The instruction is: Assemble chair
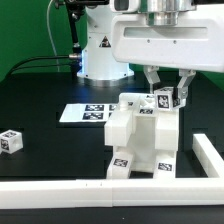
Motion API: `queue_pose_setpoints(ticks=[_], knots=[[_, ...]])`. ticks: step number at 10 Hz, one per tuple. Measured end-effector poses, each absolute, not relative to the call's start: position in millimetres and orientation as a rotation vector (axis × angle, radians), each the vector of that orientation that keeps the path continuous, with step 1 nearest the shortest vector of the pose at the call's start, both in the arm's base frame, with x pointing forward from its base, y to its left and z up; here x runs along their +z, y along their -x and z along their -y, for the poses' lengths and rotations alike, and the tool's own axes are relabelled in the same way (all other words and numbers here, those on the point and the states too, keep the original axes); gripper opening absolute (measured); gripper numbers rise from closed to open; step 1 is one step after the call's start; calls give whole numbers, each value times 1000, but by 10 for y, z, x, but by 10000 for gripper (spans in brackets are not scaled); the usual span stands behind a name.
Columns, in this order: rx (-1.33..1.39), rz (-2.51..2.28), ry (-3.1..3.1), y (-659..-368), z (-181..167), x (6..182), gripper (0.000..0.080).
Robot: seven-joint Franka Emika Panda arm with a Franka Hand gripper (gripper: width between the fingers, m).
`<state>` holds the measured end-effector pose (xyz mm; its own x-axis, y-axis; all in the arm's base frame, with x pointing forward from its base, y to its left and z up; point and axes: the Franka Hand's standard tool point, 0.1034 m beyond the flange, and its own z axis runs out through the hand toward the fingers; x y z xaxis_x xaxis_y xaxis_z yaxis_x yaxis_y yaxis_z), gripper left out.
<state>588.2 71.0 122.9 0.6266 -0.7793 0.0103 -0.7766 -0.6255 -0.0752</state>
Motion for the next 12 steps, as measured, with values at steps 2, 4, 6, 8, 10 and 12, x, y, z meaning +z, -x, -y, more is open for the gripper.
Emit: queue_pose_setpoints(ticks=[2, 4, 6, 8, 10, 12], knots=[[-24, -1652, 2572, -5883, -717, 1228, 281], [25, -2024, 2269, -5886, -734, 1226, 281], [31, -2061, 2232, -5888, -743, 1228, 281], [26, -2004, 2283, -5889, -741, 1226, 492], [-16, -1573, 2591, -5912, -731, 1241, 615], [-24, -1337, 2723, -5901, -749, 1230, 639]])
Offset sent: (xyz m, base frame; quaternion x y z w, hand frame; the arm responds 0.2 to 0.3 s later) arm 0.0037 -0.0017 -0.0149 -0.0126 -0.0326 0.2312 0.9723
